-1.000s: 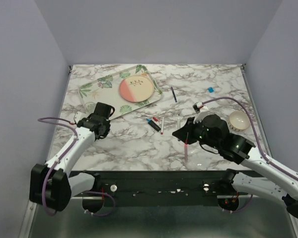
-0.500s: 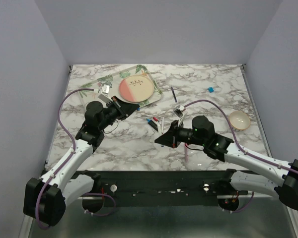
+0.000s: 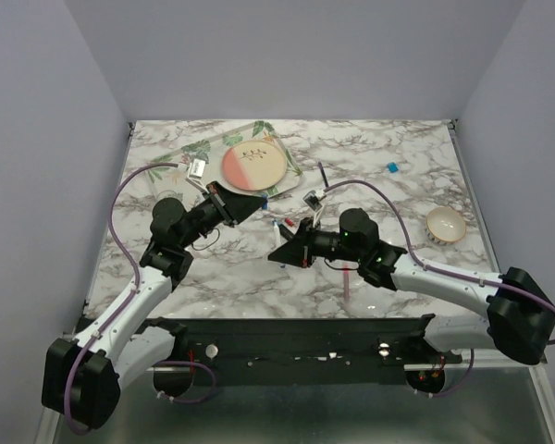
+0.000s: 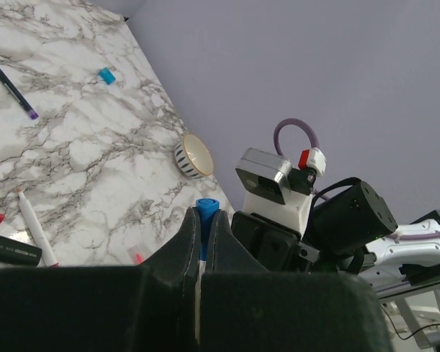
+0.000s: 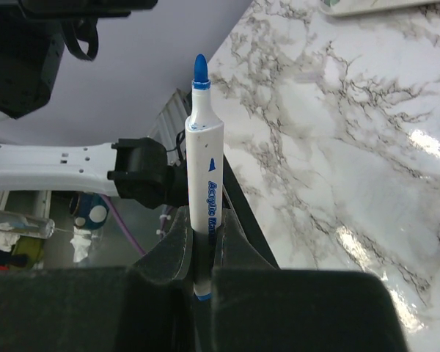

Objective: Insert the pens into the pen caps

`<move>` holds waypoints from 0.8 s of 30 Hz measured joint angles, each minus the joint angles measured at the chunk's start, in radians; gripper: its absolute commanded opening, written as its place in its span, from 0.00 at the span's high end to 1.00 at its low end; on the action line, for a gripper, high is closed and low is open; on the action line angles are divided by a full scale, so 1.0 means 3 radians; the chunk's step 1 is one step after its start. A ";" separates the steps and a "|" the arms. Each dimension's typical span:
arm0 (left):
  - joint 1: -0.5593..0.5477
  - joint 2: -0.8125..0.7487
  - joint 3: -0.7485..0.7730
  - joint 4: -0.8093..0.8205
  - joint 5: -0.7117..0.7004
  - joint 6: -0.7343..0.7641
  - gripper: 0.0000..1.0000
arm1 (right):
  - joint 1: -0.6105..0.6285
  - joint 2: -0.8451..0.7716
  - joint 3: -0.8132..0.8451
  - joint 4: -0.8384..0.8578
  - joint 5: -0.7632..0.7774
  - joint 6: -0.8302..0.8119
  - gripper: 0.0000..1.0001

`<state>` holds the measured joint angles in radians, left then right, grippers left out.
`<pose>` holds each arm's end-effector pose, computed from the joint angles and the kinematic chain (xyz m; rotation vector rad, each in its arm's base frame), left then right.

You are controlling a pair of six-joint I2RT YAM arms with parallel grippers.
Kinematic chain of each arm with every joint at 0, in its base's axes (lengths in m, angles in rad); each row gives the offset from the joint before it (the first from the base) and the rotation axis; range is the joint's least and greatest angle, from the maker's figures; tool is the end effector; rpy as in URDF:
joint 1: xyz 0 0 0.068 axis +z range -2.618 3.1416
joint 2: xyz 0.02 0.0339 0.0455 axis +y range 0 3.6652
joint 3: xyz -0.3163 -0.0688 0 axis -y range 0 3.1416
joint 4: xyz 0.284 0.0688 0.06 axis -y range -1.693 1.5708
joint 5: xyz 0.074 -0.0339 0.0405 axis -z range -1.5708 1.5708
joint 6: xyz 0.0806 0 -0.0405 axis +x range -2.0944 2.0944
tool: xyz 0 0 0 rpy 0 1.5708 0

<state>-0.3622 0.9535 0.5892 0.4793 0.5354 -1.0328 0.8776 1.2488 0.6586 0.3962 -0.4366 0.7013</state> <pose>0.2342 -0.1327 0.3427 -0.0612 1.6671 -1.4844 0.1869 0.2783 0.2770 -0.5352 1.9439 1.4683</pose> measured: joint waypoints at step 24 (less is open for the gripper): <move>-0.0006 -0.0229 -0.0141 0.0027 -0.0216 -0.0056 1.00 | 0.0079 0.0445 0.0357 0.0360 -0.0024 0.0245 0.99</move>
<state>-0.3641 0.8848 0.5468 0.4873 0.4706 -1.0496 0.9012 1.3823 0.7658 0.5041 -0.4438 0.7750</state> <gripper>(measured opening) 0.020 0.101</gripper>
